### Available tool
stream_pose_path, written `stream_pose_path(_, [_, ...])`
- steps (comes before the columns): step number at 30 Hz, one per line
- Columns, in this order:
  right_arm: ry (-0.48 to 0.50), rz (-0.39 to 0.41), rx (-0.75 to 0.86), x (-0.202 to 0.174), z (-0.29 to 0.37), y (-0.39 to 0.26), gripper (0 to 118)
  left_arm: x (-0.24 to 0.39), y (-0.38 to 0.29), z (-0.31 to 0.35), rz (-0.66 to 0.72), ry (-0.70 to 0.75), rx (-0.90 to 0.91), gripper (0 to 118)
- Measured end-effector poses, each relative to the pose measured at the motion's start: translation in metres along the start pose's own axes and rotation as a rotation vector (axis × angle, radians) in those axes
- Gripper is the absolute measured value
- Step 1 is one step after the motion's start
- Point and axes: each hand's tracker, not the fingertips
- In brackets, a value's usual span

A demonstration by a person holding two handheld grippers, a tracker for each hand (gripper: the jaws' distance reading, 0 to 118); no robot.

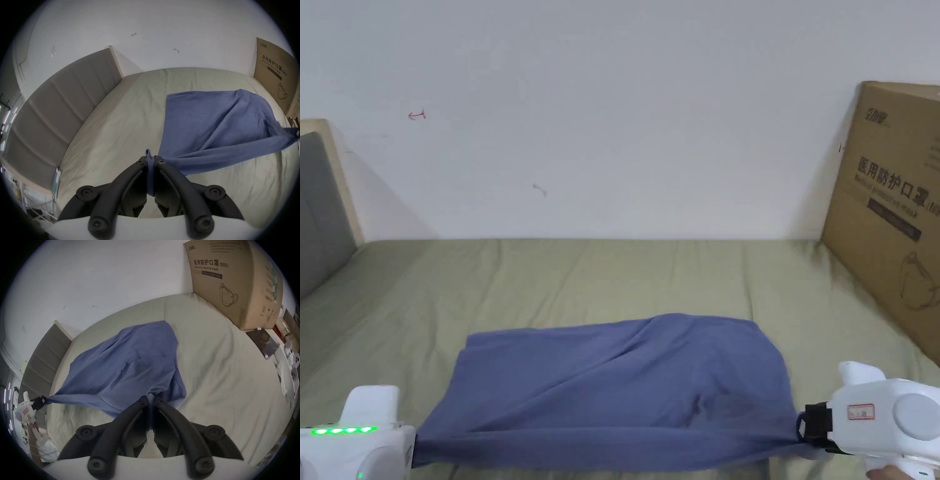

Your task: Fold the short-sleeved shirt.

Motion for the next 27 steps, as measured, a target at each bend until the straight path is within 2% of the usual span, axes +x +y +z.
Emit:
stream_pose_path(3, [0.000,0.010,-0.006,0.005,0.038,-0.056,6,-0.017,-0.048,0.034,-0.024,-0.023,-0.018,6])
stream_pose_path(4, [0.033,-0.059,0.006,0.010,0.052,-0.076,6,-0.022,-0.065,0.045,-0.010,-0.014,-0.027,6])
stream_pose_path(6, [0.066,-0.089,-0.004,0.017,0.074,-0.114,6,-0.034,-0.094,0.061,0.000,-0.017,-0.046,6])
stream_pose_path(9, [0.020,-0.083,-0.019,0.023,0.098,-0.171,6,-0.052,-0.131,0.077,0.057,-0.044,-0.072,6])
stream_pose_path(11, [-0.008,-0.132,-0.052,0.030,0.106,-0.202,6,-0.058,-0.156,0.085,0.037,-0.044,-0.086,6])
stream_pose_path(12, [0.021,-0.160,-0.054,0.034,0.108,-0.213,6,-0.058,-0.166,0.087,0.032,-0.029,-0.104,6])
stream_pose_path(14, [0.004,-0.193,-0.071,0.037,0.109,-0.232,6,-0.058,-0.184,0.090,0.015,-0.035,-0.111,6])
stream_pose_path(16, [0.004,-0.174,-0.079,0.035,0.108,-0.241,6,-0.058,-0.193,0.093,0.002,-0.038,-0.113,6])
stream_pose_path(20, [-0.004,-0.125,-0.045,0.026,0.113,-0.241,6,-0.061,-0.191,0.105,0.068,-0.050,-0.070,7])
stream_pose_path(21, [-0.007,-0.120,-0.034,0.027,0.113,-0.238,6,-0.061,-0.188,0.105,0.064,-0.043,-0.077,16])
stream_pose_path(22, [-0.013,-0.119,-0.034,0.026,0.113,-0.235,6,-0.062,-0.185,0.106,0.059,-0.023,-0.086,32])
stream_pose_path(23, [-0.018,-0.118,-0.035,0.025,0.113,-0.233,8,-0.064,-0.184,0.106,0.058,-0.026,-0.084,57])
stream_pose_path(24, [-0.042,-0.108,-0.035,0.023,0.113,-0.232,21,-0.067,-0.183,0.108,0.061,-0.039,-0.088,96])
stream_pose_path(25, [-0.102,-0.079,-0.032,0.022,0.113,-0.231,42,-0.069,-0.184,0.113,0.081,-0.060,-0.080,112])
stream_pose_path(26, [-0.125,-0.043,-0.034,0.019,0.114,-0.232,65,-0.070,-0.184,0.120,0.094,-0.074,-0.056,113])
stream_pose_path(27, [-0.117,-0.028,-0.029,0.017,0.116,-0.233,84,-0.072,-0.184,0.126,0.105,-0.088,-0.049,109])
